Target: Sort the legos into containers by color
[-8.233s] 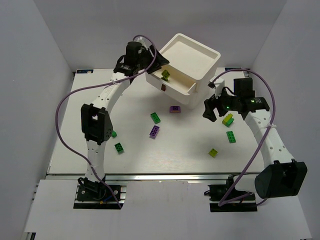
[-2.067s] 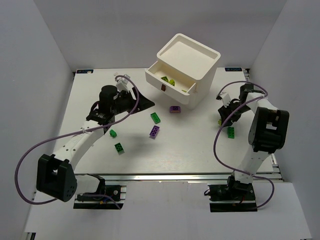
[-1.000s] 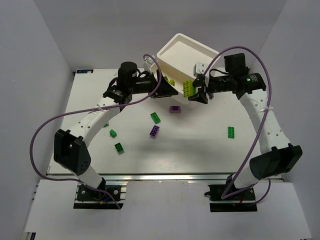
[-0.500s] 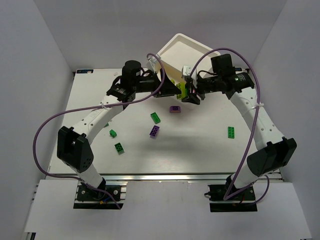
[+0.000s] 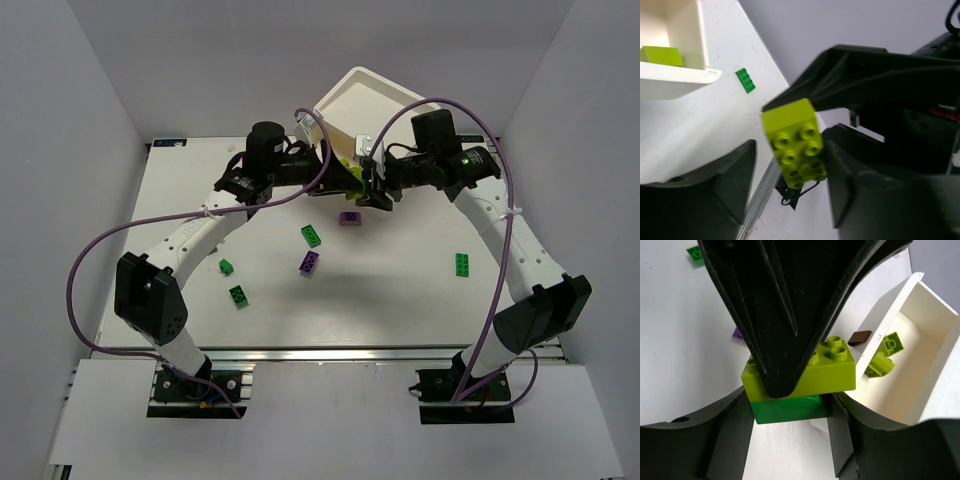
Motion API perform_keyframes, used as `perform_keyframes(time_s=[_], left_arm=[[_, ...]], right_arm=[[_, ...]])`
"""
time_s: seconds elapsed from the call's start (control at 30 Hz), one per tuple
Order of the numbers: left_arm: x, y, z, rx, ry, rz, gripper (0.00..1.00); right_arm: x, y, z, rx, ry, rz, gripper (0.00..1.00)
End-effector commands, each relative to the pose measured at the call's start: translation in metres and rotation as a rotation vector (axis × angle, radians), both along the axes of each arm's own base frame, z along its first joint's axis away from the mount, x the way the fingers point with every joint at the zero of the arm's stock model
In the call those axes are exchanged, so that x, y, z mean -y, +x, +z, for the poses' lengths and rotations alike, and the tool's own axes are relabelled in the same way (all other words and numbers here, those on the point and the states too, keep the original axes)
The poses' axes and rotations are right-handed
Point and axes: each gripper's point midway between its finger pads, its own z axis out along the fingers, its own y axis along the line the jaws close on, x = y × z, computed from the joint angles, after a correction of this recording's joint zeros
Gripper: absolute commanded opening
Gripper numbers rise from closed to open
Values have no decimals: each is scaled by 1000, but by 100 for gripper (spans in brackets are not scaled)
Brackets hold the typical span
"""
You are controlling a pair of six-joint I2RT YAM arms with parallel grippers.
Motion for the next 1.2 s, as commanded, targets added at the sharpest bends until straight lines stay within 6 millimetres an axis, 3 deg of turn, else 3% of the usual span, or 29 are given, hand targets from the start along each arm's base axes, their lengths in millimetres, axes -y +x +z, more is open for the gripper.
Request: perform_keyframes(time_s=[0.0,0.1,0.27,0.43,0.73,0.97,1.17], left_arm=[[2,1,15,47,-12,1,62],[2,1,14,43,-7,-1,43],[3,4,9,28,7,5,30],[-1,11,18,61,30,49,19],[-19,21,31,100,49,111,14],[-25,28,34,104,41,133,12],[-35,40,50,141,28,170,11]], right_arm=[[-3,2,17,43,27,-5,0],[-1,5,15,46,20,-20,0],[-1,4,17,48,22,-30,0],[6,14,13,53,-3,-94,0],[16,13,-6,41,-21,-126,0],[21,16,-6,29,-9,-153,0],[28,24,-4,12,9,-221,0]])
